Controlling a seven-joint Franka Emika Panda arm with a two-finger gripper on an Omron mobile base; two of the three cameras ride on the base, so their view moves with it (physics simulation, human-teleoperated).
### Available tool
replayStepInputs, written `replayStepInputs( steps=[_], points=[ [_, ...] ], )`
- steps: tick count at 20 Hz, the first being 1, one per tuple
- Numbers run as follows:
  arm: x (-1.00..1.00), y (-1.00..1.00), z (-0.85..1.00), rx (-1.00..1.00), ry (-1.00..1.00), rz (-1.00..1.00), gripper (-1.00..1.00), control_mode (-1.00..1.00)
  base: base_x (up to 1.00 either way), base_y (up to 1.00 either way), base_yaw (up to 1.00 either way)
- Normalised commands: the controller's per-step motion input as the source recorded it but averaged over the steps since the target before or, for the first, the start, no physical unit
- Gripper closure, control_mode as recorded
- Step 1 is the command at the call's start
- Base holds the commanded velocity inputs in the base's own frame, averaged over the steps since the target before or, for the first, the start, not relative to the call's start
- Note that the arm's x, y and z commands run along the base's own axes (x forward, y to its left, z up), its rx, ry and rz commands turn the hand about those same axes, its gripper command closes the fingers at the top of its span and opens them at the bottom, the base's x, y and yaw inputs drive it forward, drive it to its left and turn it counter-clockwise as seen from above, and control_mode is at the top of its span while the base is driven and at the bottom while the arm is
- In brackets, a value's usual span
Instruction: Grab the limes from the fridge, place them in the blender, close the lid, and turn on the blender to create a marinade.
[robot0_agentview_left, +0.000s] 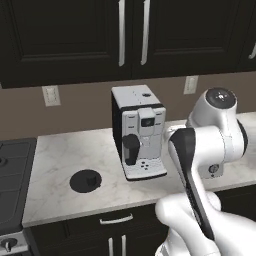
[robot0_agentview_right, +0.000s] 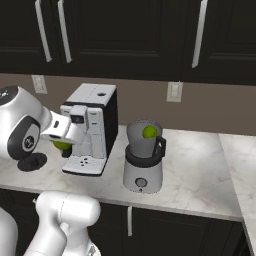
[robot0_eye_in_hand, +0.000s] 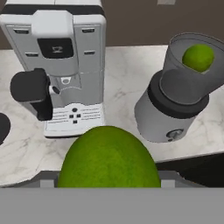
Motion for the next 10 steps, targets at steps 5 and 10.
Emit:
replayStepInputs(
  steps=[5, 10],
  points=[
    [-0.03, 0.00, 0.13, 0.00, -0.02, -0.02, 1.00, -1.00, 0.00, 0.00, 0.00],
    [-0.10, -0.03, 0.51, 0.00, -0.12, -0.01, 1.00, -1.00, 0.00, 0.00, 0.00]
  ],
)
